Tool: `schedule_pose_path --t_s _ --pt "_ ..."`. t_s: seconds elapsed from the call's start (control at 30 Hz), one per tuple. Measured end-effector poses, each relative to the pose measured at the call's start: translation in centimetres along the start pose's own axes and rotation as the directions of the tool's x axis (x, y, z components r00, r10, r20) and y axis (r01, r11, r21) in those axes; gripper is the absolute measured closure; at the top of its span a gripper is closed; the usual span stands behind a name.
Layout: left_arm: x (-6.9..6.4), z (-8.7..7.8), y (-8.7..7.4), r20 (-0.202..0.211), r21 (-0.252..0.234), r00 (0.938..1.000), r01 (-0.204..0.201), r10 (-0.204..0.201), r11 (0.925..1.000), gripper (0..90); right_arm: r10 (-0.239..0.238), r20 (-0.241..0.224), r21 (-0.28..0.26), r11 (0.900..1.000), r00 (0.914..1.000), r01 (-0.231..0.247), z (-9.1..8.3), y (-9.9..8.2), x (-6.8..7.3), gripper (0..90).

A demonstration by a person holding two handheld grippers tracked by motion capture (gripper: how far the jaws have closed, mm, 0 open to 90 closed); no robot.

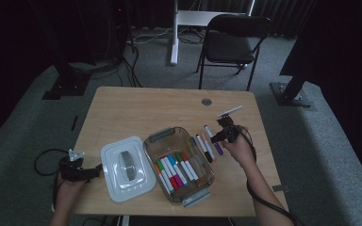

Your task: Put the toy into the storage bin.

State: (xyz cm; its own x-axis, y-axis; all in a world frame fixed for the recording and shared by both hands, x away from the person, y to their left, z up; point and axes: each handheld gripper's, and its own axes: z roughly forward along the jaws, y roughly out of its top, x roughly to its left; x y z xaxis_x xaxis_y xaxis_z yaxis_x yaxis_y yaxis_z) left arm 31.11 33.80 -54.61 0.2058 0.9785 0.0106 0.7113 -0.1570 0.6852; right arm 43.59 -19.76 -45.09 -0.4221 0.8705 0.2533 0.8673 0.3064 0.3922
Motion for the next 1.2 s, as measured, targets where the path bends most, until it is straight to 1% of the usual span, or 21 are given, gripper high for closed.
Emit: schedule_pose_path --t_s 0.07,0.13,0.2,0.27,0.47,0.63,0.73,0.87,0.93,0.97,1.03,1.07,1.2 --pt "0.0 0.0 0.0 0.0 0.0 1.0 0.0 0.0 1.0 0.5 -0.006 -0.001 -0.013 0.9999 1.0 0.006 -0.8 0.1 0.3 76.3" --pt "0.0 0.0 0.0 0.0 0.0 1.0 0.0 0.0 1.0 0.5 -0.019 -0.011 -0.027 0.9995 0.9998 0.018 -1.6 0.1 0.7 76.3" --pt "0.0 0.0 0.0 0.0 0.0 1.0 0.0 0.0 1.0 0.6 -0.029 -0.012 -0.04 0.9988 0.9995 0.029 -2.5 0.1 1.2 76.3" --pt "0.0 0.0 0.0 0.0 0.0 1.0 0.0 0.0 1.0 0.6 -0.048 -0.025 -0.056 0.9974 0.9985 0.046 -3.4 0.1 1.9 76.3" --pt "0.0 0.0 0.0 0.0 -0.001 1.0 0.001 -0.001 1.0 0.5 -0.109 -0.048 -0.108 0.9888 0.9929 0.103 -6.1 0.2 4.8 76.3" --pt "0.0 0.0 0.0 -0.001 -0.002 1.0 0.0 0.0 1.0 0.6 -0.162 -0.083 -0.137 0.9793 0.9833 0.149 -7.3 0.2 7.2 76.4" --pt "0.0 0.0 0.0 0.0 -0.001 1.0 0.0 0.0 1.0 0.5 -0.18 -0.12 -0.149 0.9755 0.9764 0.161 -7.5 0.1 8.5 76.3" --pt "0.0 0.0 0.0 0.0 0.001 1.0 0.0 0.0 1.0 0.5 -0.203 -0.167 -0.147 0.9728 0.9649 0.18 -7.2 -0.1 10.2 76.3" --pt "0.0 0.0 0.0 0.0 0.0 1.0 0.0 0.0 1.0 0.5 -0.221 -0.179 -0.145 0.9698 0.9588 0.196 -6.9 -0.1 11.1 76.3" --pt "0.0 0.0 0.0 0.0 0.0 1.0 0.0 0.0 1.0 0.5 -0.221 -0.179 -0.145 0.9698 0.9588 0.196 -6.9 -0.1 11.1 76.3" --pt "0.0 0.0 0.0 0.0 0.0 1.0 0.0 0.0 1.0 0.5 -0.242 -0.182 -0.144 0.9653 0.953 0.218 -6.6 -0.2 12.2 76.3" --pt "0.0 0.0 0.0 0.0 0.0 1.0 0.0 0.0 1.0 0.5 -0.242 -0.187 -0.139 0.9659 0.9521 0.218 -6.5 -0.2 12.5 76.4" --pt "0.0 0.0 0.0 0.0 0.001 1.0 -0.002 0.002 1.0 0.5 -0.268 -0.206 -0.108 0.9622 0.9413 0.25 -5.3 -0.4 14.2 76.4"
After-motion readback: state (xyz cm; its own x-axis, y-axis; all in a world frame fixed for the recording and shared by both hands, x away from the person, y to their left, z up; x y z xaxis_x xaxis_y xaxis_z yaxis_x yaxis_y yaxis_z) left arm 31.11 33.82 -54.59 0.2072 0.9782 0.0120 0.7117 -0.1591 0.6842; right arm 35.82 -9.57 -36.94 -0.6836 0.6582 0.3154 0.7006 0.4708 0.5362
